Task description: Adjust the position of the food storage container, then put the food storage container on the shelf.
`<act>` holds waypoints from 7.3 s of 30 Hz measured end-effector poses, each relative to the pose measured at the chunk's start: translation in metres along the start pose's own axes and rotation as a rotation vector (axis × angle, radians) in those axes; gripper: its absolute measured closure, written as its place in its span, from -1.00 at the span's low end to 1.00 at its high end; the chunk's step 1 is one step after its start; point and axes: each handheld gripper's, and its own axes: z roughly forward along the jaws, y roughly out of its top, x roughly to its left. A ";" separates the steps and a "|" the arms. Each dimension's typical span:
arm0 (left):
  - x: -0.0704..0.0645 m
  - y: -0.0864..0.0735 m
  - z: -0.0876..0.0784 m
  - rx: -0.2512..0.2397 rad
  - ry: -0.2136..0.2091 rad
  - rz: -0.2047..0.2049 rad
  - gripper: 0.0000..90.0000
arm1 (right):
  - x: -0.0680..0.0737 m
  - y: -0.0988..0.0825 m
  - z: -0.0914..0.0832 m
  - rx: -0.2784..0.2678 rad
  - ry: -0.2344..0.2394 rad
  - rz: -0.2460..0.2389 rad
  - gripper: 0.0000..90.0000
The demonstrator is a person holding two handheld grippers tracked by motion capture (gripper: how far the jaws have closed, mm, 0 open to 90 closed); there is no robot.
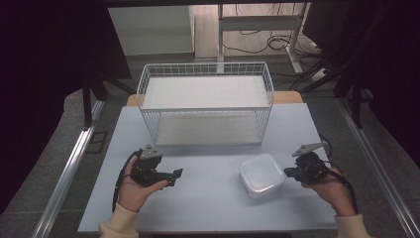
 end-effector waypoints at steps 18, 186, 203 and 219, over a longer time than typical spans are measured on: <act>-0.002 0.001 0.001 0.003 -0.005 0.015 -0.69 | 0.062 0.025 0.021 0.025 0.106 -0.156 0.98; -0.022 -0.031 -0.005 0.015 -0.220 -0.186 -0.60 | 0.125 0.041 0.041 -0.223 0.391 0.121 -0.17; -0.015 -0.048 0.032 0.054 -0.419 -0.396 -0.18 | 0.123 0.042 0.068 -0.179 0.418 0.247 -0.02; -0.016 -0.053 0.035 0.052 -0.423 -0.457 0.34 | 0.123 0.037 0.067 -0.183 0.471 0.374 0.39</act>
